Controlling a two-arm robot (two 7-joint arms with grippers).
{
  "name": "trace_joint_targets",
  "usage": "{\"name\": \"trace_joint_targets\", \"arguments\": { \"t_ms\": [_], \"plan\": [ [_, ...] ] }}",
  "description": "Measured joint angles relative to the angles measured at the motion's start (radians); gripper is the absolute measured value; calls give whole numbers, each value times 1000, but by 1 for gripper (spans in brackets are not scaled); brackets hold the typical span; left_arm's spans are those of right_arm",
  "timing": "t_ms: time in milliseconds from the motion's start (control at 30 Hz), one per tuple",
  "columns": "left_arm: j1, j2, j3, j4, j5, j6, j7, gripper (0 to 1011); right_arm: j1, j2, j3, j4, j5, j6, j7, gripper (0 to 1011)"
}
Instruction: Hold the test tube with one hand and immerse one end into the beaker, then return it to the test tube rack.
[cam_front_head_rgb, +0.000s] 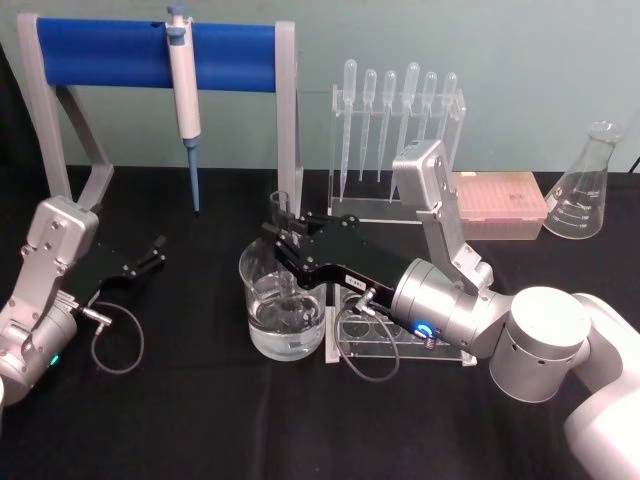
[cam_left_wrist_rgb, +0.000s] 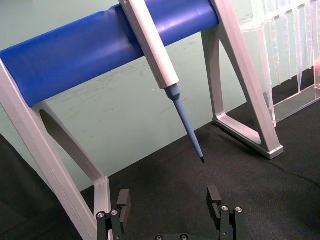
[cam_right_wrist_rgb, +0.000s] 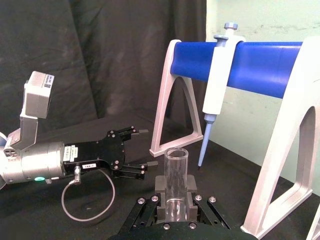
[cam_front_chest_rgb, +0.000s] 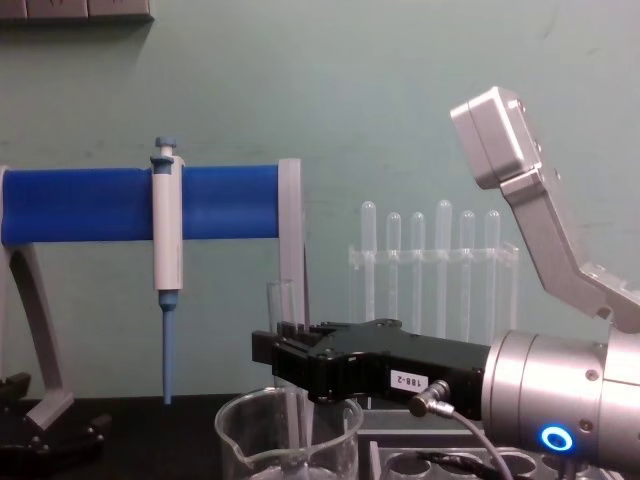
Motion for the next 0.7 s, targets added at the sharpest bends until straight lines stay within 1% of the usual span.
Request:
{"name": "trace_joint_targets", "arguments": {
  "t_ms": [700],
  "plan": [
    [0, 0, 0, 0, 0, 0, 0, 1000, 0, 0, 0, 0, 0, 0, 0, 224]
  ]
}}
